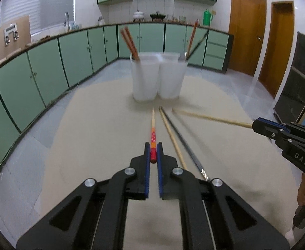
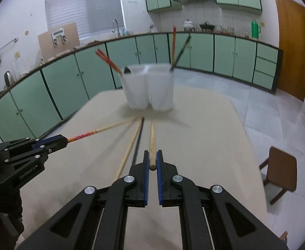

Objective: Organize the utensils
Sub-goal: 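Lift both chopsticks and carry them over the white holder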

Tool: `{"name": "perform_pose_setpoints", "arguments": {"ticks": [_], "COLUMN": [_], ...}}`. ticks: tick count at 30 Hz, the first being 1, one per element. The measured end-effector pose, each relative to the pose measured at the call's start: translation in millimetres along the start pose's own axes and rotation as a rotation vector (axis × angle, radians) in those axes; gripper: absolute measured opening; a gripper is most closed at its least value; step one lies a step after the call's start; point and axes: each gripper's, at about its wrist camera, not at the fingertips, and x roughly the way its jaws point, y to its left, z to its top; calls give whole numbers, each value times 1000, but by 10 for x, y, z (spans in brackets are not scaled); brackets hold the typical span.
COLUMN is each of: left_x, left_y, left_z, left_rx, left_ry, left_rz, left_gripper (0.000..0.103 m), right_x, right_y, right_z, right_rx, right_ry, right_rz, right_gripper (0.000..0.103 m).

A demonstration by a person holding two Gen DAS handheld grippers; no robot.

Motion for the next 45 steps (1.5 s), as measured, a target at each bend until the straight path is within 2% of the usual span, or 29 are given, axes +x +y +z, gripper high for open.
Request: {"name": "perform_pose_setpoints", "arguments": {"ticks": [11,22,28,33,38,45], "left_x": [-229,-328,-555,-693,-562,-67], "left_y": [-17,-35,-50,-86,-104,-37], "left_z": [776,1270,1595,1900,2093,2187], "left_rx": [45,63,79,106,115,99], "left_ry": [-165,-231,-309,-390,-396,-327], "left_rz": [-19,-76,-105,-92,-74,-58], "left_gripper": [5,5,5,5,5,5], "right_x": [-102,-165,-297,-329,-136,422], "right_y": [17,-34,-45,-27,-13,-72], "right_z": [828,1494,1959,2341,2595,2627], "right_rx": [-16,-69,-92,-99,-89,-70], "right_ry": [-106,-153,-228,-301,-321,-248], "right_rz": [71,81,93,75,43,1], "right_gripper": [7,6,6,6,6,6]}}
